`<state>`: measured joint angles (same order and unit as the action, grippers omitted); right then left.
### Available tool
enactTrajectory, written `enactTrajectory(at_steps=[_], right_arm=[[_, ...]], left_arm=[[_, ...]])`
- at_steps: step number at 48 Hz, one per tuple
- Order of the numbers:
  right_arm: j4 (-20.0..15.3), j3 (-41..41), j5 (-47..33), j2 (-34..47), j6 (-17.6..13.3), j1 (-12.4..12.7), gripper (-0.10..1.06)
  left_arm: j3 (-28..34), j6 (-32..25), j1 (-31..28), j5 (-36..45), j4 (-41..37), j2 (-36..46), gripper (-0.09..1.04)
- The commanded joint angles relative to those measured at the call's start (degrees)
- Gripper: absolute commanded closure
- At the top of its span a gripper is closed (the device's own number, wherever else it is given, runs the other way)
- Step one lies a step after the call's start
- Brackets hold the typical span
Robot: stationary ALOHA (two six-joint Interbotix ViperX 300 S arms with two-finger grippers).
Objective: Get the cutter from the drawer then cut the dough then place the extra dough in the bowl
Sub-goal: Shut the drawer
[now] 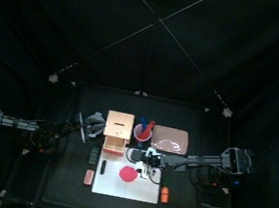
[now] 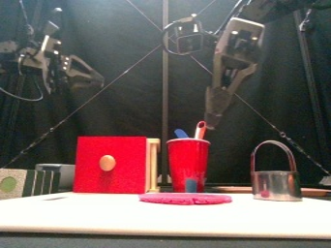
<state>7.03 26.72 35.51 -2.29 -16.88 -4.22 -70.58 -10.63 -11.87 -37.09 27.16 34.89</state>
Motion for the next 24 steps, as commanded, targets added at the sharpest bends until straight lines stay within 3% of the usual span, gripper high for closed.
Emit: enactTrajectory(at_steps=[1,4,13,24], right_arm=[[3.3,-4.0,-1.3,2.0,0.0,0.1,0.11],[4.3,-5.4,-1.4,4.0,0.0,0.1,0.19],[4.6,-10.5,-1.1,9.4,0.2,-1.1,0.54],[4.4,-15.0,-1.4,13.7,0.0,-1.8,0.82]], left_arm=[[4.0,0.0,-6.0,2.5,8.3,-2.3,0.3],[5.9,-1.0,-9.4,6.5,7.8,-3.2,0.3],[16.9,-3.2,-17.7,27.9,-6.0,-6.2,0.38],[25.0,-3.3,-23.3,35.2,-10.9,-11.2,0.57]])
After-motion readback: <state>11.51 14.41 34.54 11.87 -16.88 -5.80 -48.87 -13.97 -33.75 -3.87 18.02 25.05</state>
